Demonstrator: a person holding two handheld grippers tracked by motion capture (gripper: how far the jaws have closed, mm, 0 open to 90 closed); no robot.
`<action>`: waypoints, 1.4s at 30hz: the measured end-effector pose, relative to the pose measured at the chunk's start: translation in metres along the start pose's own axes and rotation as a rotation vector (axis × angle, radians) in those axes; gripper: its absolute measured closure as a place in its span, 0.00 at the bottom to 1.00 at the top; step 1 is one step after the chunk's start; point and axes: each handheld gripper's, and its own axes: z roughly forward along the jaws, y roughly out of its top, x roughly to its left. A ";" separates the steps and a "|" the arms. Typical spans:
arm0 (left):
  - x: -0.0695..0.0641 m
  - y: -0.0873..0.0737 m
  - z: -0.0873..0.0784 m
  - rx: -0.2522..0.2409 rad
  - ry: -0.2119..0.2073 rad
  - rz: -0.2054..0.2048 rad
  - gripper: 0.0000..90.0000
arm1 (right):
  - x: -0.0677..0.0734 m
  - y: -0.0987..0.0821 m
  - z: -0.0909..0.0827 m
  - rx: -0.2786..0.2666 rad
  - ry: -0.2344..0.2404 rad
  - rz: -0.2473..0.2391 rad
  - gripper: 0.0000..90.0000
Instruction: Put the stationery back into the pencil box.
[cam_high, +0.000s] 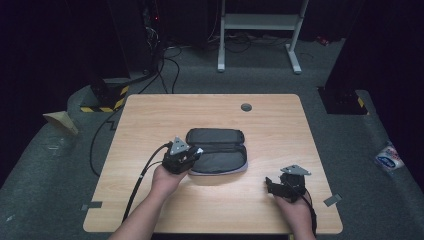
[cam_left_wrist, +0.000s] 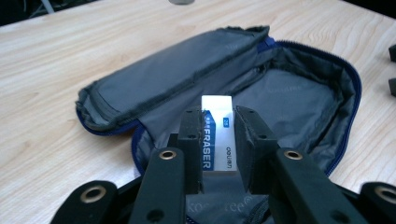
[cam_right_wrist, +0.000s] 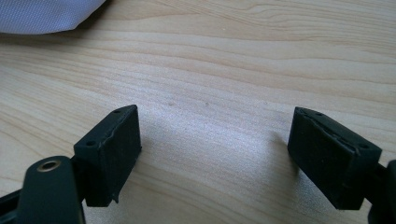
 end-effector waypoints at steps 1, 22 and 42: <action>-0.001 -0.001 0.001 0.006 -0.003 0.004 0.81 | 0.000 0.000 0.000 0.000 0.000 0.000 0.19; -0.010 -0.016 0.014 0.099 0.039 0.041 0.81 | 0.000 0.000 0.000 0.000 -0.001 0.000 0.19; 0.017 -0.017 -0.007 -0.003 0.023 -0.091 0.52 | 0.000 0.000 0.000 -0.002 -0.002 -0.001 0.19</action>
